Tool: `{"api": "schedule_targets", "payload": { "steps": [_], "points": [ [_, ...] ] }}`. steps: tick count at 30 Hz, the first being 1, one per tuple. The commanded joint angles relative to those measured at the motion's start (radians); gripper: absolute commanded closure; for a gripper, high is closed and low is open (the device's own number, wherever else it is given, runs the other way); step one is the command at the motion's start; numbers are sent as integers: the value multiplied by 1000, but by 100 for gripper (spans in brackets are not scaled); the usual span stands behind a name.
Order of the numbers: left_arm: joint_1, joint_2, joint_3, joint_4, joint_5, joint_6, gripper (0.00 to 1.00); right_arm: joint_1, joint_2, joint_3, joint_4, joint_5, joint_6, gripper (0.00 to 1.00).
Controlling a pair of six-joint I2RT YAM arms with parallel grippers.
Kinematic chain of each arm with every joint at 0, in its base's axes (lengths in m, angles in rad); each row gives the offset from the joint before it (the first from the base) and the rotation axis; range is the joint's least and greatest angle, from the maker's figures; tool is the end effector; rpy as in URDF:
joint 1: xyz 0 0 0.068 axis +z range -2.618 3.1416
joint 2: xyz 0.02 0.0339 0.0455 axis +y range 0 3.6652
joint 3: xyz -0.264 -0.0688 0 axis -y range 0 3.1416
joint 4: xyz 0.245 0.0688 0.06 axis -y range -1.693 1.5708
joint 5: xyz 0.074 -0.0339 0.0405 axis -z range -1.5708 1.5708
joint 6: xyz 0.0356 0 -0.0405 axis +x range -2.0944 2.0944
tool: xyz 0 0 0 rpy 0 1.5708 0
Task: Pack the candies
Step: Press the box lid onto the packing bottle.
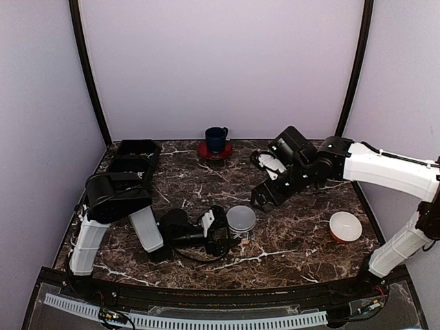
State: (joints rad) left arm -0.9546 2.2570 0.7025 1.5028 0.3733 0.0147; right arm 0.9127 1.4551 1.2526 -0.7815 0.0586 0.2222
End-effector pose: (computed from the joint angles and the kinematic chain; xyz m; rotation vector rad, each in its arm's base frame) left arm 0.1965 -0.2999 0.0682 1.0569 1.3559 -1.0125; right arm 0.1865 0.2378 0.2940 -0.8561 2.4481 0.3570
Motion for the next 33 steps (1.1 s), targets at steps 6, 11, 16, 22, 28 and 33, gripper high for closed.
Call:
{"api": "schedule_targets", "payload": {
  "steps": [6, 11, 16, 22, 28, 33],
  "points": [
    [7, 5, -32, -45, 28, 21, 22, -30, 187, 16, 80, 65, -24, 1],
    [10, 7, -33, -38, 37, 20, 23, -31, 176, -50, 88, 81, 0, 1],
    [10, 15, -21, -41, 60, 22, 24, -28, 147, -27, 94, 20, -39, 2],
    [25, 16, -15, -72, 204, 81, 25, -14, 26, -27, 104, -158, -254, 3],
    [71, 27, -14, -29, 409, 38, 25, -9, -88, -179, 209, -301, -603, 3],
    [88, 34, 19, -72, 524, 36, 25, -9, -130, -316, 391, -433, -788, 3]
  ]
}}
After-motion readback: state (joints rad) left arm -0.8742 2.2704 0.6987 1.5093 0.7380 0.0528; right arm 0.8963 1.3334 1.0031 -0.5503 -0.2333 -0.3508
